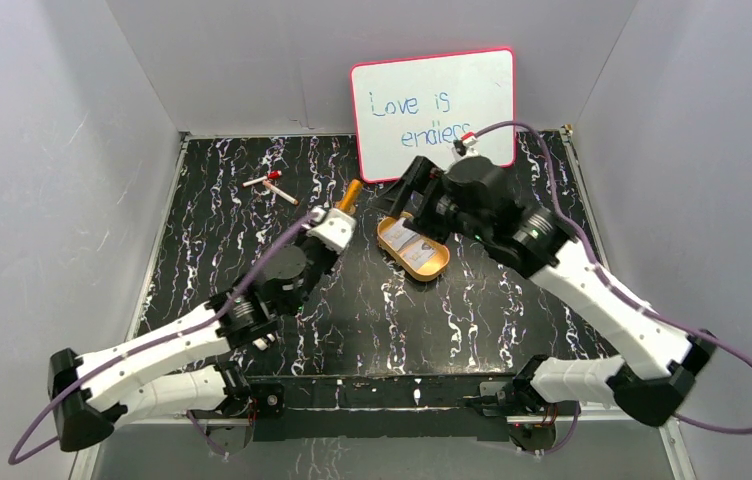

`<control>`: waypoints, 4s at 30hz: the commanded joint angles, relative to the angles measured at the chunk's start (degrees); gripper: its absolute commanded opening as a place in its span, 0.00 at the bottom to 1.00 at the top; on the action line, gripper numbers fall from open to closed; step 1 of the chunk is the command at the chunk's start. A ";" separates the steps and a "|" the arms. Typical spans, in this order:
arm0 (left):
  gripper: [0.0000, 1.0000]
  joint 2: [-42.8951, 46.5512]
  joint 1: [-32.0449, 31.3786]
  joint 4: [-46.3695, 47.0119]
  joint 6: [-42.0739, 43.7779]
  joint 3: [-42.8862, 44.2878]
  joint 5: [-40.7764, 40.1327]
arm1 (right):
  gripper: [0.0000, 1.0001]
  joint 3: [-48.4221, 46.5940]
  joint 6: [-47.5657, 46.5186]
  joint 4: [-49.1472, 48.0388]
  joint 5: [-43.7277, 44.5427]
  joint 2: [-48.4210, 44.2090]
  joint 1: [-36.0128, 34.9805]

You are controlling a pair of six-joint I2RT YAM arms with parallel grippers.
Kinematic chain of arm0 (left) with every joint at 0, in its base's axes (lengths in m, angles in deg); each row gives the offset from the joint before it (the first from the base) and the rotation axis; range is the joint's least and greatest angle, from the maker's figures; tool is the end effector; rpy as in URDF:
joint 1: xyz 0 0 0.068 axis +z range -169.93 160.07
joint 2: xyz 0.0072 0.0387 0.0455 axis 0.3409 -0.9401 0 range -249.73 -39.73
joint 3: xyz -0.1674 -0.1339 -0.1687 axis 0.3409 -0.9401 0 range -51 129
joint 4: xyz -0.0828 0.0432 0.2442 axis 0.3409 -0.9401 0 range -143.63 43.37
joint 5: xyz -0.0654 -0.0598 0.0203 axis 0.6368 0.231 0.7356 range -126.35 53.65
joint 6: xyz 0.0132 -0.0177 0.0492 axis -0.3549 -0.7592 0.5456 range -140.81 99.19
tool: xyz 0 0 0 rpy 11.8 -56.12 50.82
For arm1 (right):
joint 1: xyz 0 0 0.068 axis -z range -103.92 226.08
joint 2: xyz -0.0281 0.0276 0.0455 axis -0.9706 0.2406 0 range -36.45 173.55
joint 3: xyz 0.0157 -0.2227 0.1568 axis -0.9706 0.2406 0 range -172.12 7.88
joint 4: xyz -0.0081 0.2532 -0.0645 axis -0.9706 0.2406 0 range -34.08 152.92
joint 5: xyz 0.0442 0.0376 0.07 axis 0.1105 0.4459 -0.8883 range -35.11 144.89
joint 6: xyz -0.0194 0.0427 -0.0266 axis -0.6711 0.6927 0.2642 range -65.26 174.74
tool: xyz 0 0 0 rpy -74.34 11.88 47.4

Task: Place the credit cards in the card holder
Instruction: Close the card holder at the center of the board.

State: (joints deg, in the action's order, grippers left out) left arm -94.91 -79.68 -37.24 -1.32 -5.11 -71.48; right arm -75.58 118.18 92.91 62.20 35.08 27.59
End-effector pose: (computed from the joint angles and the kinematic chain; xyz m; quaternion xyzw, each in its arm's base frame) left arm 0.1305 -0.1830 0.3501 0.2650 0.6550 -0.0320 0.7069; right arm 0.1774 0.1937 0.4269 0.1435 0.8304 0.4139 0.3445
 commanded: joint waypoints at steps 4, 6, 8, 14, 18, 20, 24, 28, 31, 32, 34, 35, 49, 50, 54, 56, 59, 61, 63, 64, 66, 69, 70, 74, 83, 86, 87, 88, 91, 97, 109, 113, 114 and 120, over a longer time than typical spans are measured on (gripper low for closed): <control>0.00 18.40 -0.03 -5.09 -40.75 -1.08 10.66 | 0.99 27.17 -27.00 -35.37 -15.60 -23.77 -0.03; 0.00 22.32 -0.03 -2.06 -48.54 -5.59 15.78 | 0.99 32.63 -27.20 -41.89 -20.09 -26.81 -0.03; 0.00 24.59 -0.02 2.73 -55.14 -9.27 19.66 | 0.99 34.74 -27.48 -45.07 -23.67 -27.06 -0.02; 0.00 25.41 -0.02 7.51 -66.30 -12.12 29.90 | 0.99 34.97 -27.40 -54.05 -31.25 -25.45 -0.07; 0.00 26.48 -0.02 16.28 -70.32 -16.99 34.89 | 0.99 36.17 -24.84 -57.93 -32.56 -23.51 -0.03; 0.00 26.08 -0.02 15.92 -69.93 -16.62 37.01 | 0.99 36.61 -24.34 -58.40 -32.64 -23.29 0.10; 0.00 25.99 -0.05 13.66 -68.25 -14.99 39.41 | 0.99 35.74 -26.12 -55.20 -31.58 -25.06 0.72; 0.00 29.44 -0.02 10.33 -67.17 -14.56 38.51 | 0.99 34.39 -30.52 -49.11 -28.74 -29.78 1.00; 0.00 32.15 -0.02 10.35 -67.01 -15.03 39.22 | 0.99 34.23 -31.70 -45.48 -29.01 -31.59 1.00; 0.00 32.79 -0.02 10.16 -66.92 -14.97 39.63 | 0.99 34.61 -31.34 -45.47 -29.92 -31.77 0.99; 0.00 33.43 -0.02 9.88 -66.74 -14.68 41.18 | 0.99 35.34 -30.18 -46.35 -32.16 -31.31 1.00; 0.00 33.42 -0.02 9.80 -66.72 -14.54 42.03 | 0.99 35.83 -29.43 -47.79 -33.55 -31.05 0.97; 0.00 27.55 -0.02 14.33 -68.56 -12.02 52.38 | 0.65 38.02 -17.31 -69.79 -49.32 -21.73 0.94; 0.00 27.55 -0.02 14.50 -68.58 -12.09 52.44 | 0.63 38.21 -17.09 -69.85 -49.55 -21.70 0.95; 0.00 27.67 -0.02 12.79 -67.92 -11.63 52.20 | 0.36 39.55 -15.54 -72.07 -49.69 -22.23 0.94; 0.03 27.67 -0.02 11.04 -67.19 -11.10 52.06 | 0.17 39.35 -15.35 -71.86 -50.24 -22.03 0.94; 0.38 27.78 -0.02 5.57 -64.47 -8.59 50.99 | 0.00 37.98 -16.51 -68.94 -50.59 -22.16 1.00; 0.63 27.96 -0.02 0.23 -60.90 -5.83 49.65 | 0.00 36.02 -18.67 -64.66 -50.89 -22.31 1.03; 0.77 28.29 -0.04 -5.18 -57.76 -2.79 47.36 | 0.00 33.85 -20.92 -58.59 -50.99 -22.52 1.05; 0.81 28.54 -0.03 -7.73 -55.94 -1.21 46.03 | 0.00 32.23 -22.46 -54.43 -50.95 -22.31 1.03; 0.86 28.67 -0.02 -12.80 -52.75 1.85 44.22 | 0.00 28.96 -26.27 -47.66 -51.60 -21.54 1.03; 0.89 26.66 -0.02 -17.49 -48.60 5.98 45.19 | 0.00 25.73 -27.94 -42.52 -52.80 -20.61 1.06; 0.89 25.30 -0.02 -19.00 -47.51 7.50 46.41 | 0.00 24.88 -28.34 -41.27 -53.21 -20.16 1.07; 0.88 18.32 -0.02 -24.57 -44.65 12.21 51.43 | 0.00 21.89 -29.37 -38.00 -55.13 -17.87 1.08; 0.82 16.26 -0.06 -24.95 -42.66 12.12 53.44 | 0.00 16.62 -33.52 -31.83 -58.64 -14.23 1.09; 0.65 15.46 -0.02 -24.54 -42.14 11.90 56.20 | 0.00 14.73 -35.44 -29.37 -59.45 -13.11 1.08; 0.57 15.16 -0.02 -24.41 -42.07 11.83 57.21 | 0.00 14.19 -35.89 -28.78 -59.60 -12.79 1.04; 0.47 14.84 -0.02 -24.35 -41.59 11.85 58.12 | 0.00 13.80 -36.38 -28.33 -59.79 -12.42 1.04; 0.32 14.75 -0.02 -24.30 -41.46 11.41 58.20 | 0.00 13.01 -37.32 -27.26 -59.98 -11.65 1.05; 0.52 15.07 -0.02 -22.66 -41.80 10.39 57.48 | 0.00 12.80 -37.34 -27.58 -61.40 -10.85 1.08; 0.36 12.53 -0.03 -18.76 -42.70 8.84 59.62 | 0.00 13.14 -36.11 -28.54 -61.51 -10.36 1.03; 0.18 12.33 -0.02 -18.44 -42.82 8.47 59.60 | 0.00 12.98 -35.94 -28.04 -61.41 -10.60 1.05; 0.13 12.37 -0.02 -18.37 -42.90 8.39 59.53 | 0.00 12.97 -35.93 -28.03 -61.53 -10.62 1.05; 0.00 13.59 -0.02 -18.61 -42.63 7.79 56.18 | 0.47 11.22 -39.12 -22.75 -57.44 -11.85 1.04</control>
State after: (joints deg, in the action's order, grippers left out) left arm -82.84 -79.68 -56.87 -45.41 3.13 -13.36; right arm -60.02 80.50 67.05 1.62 25.31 28.44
